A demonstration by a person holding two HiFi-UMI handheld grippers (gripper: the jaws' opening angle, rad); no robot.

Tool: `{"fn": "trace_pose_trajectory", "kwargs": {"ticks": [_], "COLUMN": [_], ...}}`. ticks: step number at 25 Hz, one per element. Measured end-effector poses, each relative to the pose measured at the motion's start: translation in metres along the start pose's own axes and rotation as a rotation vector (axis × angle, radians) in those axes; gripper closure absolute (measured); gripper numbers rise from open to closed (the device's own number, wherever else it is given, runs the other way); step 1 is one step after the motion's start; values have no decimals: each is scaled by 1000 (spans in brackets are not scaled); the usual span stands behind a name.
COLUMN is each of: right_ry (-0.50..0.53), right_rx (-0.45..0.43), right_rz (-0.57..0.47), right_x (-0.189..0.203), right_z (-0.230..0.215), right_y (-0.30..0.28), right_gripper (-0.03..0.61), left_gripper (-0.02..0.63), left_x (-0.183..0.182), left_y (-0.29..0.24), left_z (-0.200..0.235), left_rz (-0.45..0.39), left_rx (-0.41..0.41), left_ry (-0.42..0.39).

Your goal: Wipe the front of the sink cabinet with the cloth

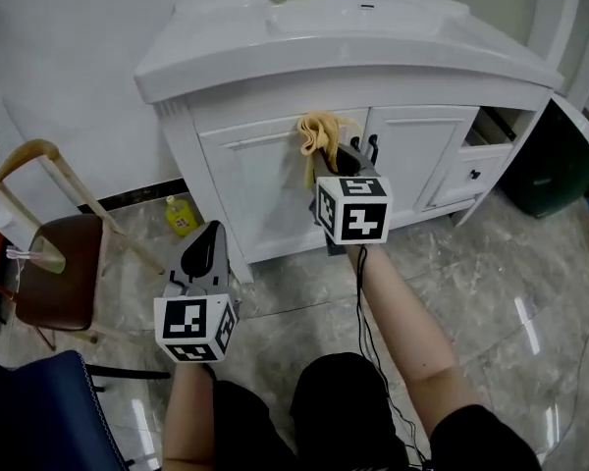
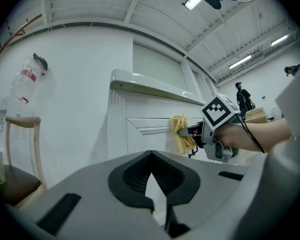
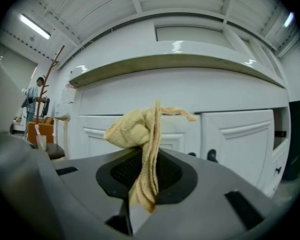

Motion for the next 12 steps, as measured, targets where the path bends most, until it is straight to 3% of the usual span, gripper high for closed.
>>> {"fn": "trace_pose_trajectory", "kwargs": {"ticks": [6,12], "right_ry": [-120,-117], "right_rx": [108,75], "right_rz": [15,2], "right_x": [4,9], "right_z": [-64,-43], "right_y": [4,15], "right_gripper": [500,499], "left_gripper": [600,600], "left_x": [-1,8], "left_y": [-22,-9], "left_z": [-29,-14], "left_rz": [4,12], "left_rx": [55,7], "left_ry": [-3,27]}}
Point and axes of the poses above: the fingertips, and each gripper's own axes: y backward along the fingers, z to its left, x out of its underside, the point moved 1 cm from there along y, backward along the fingers, and after that the axes turned 9 degrees about x, right-handed, at the moved point
